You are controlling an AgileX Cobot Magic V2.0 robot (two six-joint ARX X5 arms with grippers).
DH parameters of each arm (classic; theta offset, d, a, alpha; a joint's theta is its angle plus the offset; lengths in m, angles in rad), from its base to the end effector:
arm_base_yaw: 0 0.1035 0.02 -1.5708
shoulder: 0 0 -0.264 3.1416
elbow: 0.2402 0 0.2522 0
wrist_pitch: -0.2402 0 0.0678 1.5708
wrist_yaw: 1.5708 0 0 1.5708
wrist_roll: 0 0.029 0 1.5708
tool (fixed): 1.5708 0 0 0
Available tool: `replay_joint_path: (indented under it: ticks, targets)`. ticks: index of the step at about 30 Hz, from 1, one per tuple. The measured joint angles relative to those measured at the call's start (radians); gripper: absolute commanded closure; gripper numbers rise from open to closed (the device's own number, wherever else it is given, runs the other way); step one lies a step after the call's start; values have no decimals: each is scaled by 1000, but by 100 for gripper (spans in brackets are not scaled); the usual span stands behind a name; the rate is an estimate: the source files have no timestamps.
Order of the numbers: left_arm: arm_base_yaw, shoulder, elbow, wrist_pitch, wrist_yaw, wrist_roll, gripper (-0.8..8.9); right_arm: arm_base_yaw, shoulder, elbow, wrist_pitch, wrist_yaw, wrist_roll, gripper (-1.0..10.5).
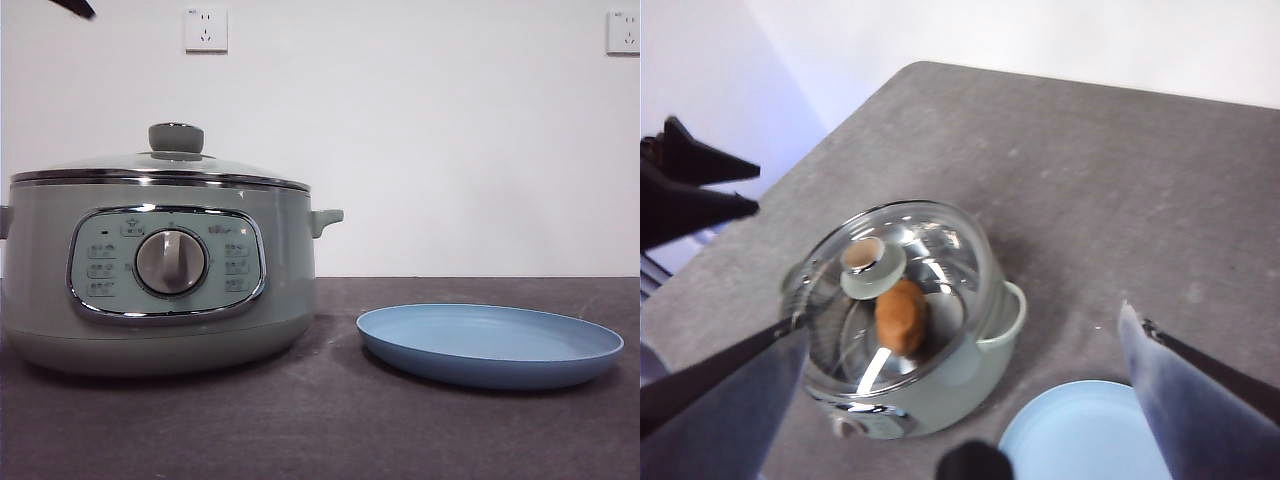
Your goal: Take the potato out from the steamer,put the potato on the plate,close the lid
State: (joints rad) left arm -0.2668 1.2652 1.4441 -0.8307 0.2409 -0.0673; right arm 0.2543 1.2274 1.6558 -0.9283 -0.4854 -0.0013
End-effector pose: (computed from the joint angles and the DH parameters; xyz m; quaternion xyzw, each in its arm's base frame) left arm 0.2367 -0.0719 0.3997 -0.0267 0.3280 -0.2270 0.9166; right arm 0.2008 0.0662 0.4636 0.0279 0.2455 0.3504 0.9034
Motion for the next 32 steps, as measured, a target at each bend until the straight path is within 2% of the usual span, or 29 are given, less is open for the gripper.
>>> replay_joint_path:
  ticks: [4,8,13,22,23,24,25,27,28,32]
  targets:
    - [-83,65,0,2,-115,7,365,8,0,0,0,39,0,320]
    - [-131,129,0,22,-156,8,365,8,1,0,-21,44,0,320]
    - [-169,213,0,32,-257,8,365,8,1,0,-36,44,0,320]
    - [-171,320,0,32,-283,15,384,8,1,0,-36,44,0,320]
    - [-171,321,0,32,-292,15,404,8,1,0,-36,44,0,320]
    - [-171,321,0,32,-303,15,466,8,1,0,-36,44,0,320]
    - [-171,320,0,33,-306,15,544,8,1,0,-36,44,0,320]
    - [-174,320,0,33,-304,18,778,8,1,0,-36,45,0,320]
    - [-175,319,2,39,-305,24,841,8,1,0,-36,45,0,320]
    - [-175,318,3,31,-303,34,821,8,1,0,-36,45,0,321]
